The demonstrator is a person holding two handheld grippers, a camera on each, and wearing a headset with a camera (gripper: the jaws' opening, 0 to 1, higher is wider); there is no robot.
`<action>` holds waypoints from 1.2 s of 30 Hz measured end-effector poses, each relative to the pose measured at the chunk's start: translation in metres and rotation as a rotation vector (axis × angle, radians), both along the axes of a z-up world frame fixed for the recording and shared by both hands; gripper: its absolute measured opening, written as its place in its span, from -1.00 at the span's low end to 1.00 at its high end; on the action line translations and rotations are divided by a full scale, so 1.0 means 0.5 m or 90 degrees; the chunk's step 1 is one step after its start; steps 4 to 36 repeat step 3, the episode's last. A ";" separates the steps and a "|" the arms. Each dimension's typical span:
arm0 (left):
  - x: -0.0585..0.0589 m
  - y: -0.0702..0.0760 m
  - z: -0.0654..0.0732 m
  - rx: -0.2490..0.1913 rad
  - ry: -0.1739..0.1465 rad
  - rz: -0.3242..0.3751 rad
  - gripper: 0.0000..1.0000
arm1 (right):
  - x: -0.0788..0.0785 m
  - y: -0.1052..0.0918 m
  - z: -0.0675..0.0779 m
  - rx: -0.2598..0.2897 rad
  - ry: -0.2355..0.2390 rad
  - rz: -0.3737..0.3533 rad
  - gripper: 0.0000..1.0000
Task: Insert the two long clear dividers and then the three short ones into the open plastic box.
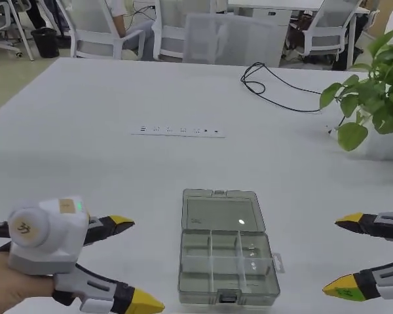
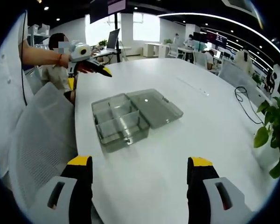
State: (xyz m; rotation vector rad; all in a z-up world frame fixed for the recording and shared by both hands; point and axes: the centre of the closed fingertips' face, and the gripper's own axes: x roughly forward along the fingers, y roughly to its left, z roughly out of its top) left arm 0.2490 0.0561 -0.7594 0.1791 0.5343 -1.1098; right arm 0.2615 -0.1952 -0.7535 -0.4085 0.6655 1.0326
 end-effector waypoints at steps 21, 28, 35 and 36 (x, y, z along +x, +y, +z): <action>0.002 0.002 -0.004 0.000 0.000 0.000 1.00 | -0.002 -0.001 -0.002 -0.003 0.000 0.001 0.68; 0.002 0.002 -0.004 0.000 0.000 0.000 1.00 | -0.002 -0.001 -0.002 -0.003 0.000 0.001 0.68; 0.002 0.002 -0.004 0.000 0.000 0.000 1.00 | -0.002 -0.001 -0.002 -0.003 0.000 0.001 0.68; 0.002 0.002 -0.004 0.000 0.000 0.000 1.00 | -0.002 -0.001 -0.002 -0.003 0.000 0.001 0.68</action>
